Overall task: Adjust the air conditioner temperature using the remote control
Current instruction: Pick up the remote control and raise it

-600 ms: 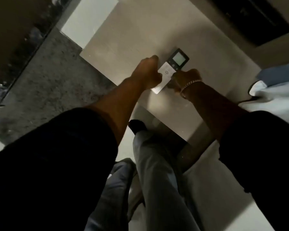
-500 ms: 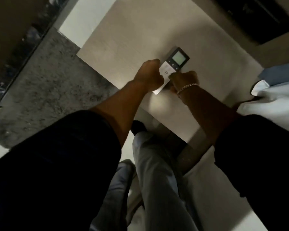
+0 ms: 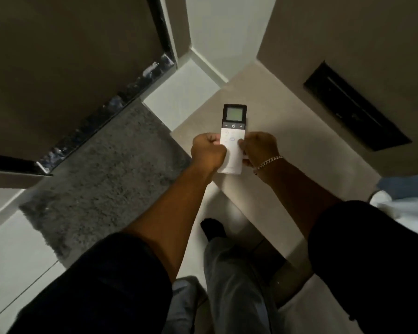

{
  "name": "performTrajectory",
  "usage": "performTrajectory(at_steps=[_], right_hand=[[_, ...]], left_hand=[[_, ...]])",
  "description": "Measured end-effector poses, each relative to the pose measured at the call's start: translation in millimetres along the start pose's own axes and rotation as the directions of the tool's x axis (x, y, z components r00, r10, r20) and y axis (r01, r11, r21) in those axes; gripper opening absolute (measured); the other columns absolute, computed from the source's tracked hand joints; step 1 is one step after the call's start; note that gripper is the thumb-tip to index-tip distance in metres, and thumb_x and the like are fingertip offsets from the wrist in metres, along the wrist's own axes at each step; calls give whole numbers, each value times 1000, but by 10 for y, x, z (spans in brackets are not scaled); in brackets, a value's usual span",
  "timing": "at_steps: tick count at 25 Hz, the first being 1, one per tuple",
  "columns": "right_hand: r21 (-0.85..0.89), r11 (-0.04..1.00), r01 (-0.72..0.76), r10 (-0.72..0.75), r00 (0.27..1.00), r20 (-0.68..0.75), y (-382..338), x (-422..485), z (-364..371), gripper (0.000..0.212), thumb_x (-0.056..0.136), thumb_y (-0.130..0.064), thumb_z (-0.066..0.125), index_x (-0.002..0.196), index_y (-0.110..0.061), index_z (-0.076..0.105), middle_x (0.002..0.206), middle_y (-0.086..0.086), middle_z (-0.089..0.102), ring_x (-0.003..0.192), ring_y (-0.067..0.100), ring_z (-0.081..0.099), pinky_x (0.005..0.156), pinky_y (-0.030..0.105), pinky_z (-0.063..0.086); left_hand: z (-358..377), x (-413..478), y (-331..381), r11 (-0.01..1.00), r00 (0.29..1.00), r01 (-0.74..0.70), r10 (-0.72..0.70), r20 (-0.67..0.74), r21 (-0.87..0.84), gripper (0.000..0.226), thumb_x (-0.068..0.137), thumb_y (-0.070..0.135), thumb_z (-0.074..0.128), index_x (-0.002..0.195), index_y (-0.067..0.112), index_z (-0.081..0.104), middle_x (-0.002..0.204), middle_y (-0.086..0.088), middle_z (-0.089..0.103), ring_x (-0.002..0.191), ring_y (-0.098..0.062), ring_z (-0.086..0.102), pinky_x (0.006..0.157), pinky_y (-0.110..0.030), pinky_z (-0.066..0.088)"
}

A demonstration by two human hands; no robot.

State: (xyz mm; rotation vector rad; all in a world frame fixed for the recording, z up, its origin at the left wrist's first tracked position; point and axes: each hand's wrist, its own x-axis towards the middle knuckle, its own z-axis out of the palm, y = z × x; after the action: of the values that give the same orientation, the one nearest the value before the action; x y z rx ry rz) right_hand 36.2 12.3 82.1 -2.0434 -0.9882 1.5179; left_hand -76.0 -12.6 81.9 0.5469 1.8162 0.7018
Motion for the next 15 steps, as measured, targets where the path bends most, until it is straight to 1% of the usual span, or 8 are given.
performTrajectory(at_steps=[2, 3, 4, 7, 9, 11, 13, 15], right_hand=[[68, 993, 92, -97, 993, 69, -486, -295, 209, 8, 78, -14, 70, 82, -7, 67, 102, 23, 71, 90, 38, 69, 75, 48, 58], [87, 987, 136, -143, 986, 87, -740, -454, 311, 17, 77, -18, 72, 88, -5, 66, 101, 22, 71, 89, 36, 70, 70, 43, 59], [103, 977, 187, -198, 975, 106, -1039, -642, 435, 25, 77, -22, 73, 93, -5, 63, 101, 19, 72, 87, 32, 70, 64, 36, 57], [151, 928, 342, -365, 915, 169, -1976, -1306, 795, 24, 77, -25, 73, 93, -12, 60, 102, 14, 72, 83, 24, 69, 66, 31, 57], [197, 867, 458, -495, 836, 238, -2554, -1789, 1003, 14, 79, -22, 71, 88, -14, 63, 97, 12, 73, 71, 15, 68, 55, 21, 54], [236, 805, 545, -593, 746, 302, -3101, -2334, 1186, 14, 80, -21, 70, 90, -12, 66, 93, 9, 73, 63, 9, 67, 44, 14, 49], [285, 738, 612, -675, 654, 341, -3598, -2869, 1334, 24, 81, -23, 70, 101, -10, 66, 93, 7, 73, 65, 9, 68, 43, 14, 48], [359, 653, 667, -756, 548, 359, -4051, -3482, 1456, 25, 81, -22, 70, 103, -10, 65, 87, 2, 71, 64, 8, 68, 44, 14, 48]], left_hand=[[-467, -220, 310, 990, 994, -83, 74, -81, -115, 35, 81, -14, 49, 106, 1, 68, 98, -9, 73, 79, -18, 68, 65, -19, 59], [-702, -358, 472, 981, 987, -126, 110, -115, -144, 35, 81, -16, 49, 106, 1, 68, 91, -6, 71, 71, -12, 65, 57, -13, 56], [-996, -517, 649, 968, 976, -183, 159, -150, -169, 36, 81, -18, 49, 107, -1, 67, 88, -6, 69, 68, -8, 63, 55, -11, 54], [-1886, -1024, 1195, 930, 927, -328, 281, -249, -169, 41, 79, -19, 52, 110, 2, 69, 90, -4, 71, 74, -11, 65, 67, -19, 56], [-2442, -1382, 1548, 905, 883, -396, 329, -334, -154, 40, 80, -15, 58, 109, 10, 70, 91, 0, 72, 80, -9, 68, 72, -23, 58], [-3006, -1768, 1880, 860, 820, -486, 386, -422, -157, 38, 81, -11, 61, 111, 10, 70, 99, -3, 74, 87, -14, 70, 79, -32, 60], [-3503, -2152, 2187, 800, 739, -583, 450, -501, -140, 34, 83, -6, 65, 114, 7, 70, 106, -6, 74, 93, -19, 72, 84, -39, 60], [-4008, -2582, 2472, 735, 639, -669, 493, -590, -109, 30, 85, 0, 67, 114, 6, 70, 110, -10, 75, 95, -21, 73, 81, -40, 61]])
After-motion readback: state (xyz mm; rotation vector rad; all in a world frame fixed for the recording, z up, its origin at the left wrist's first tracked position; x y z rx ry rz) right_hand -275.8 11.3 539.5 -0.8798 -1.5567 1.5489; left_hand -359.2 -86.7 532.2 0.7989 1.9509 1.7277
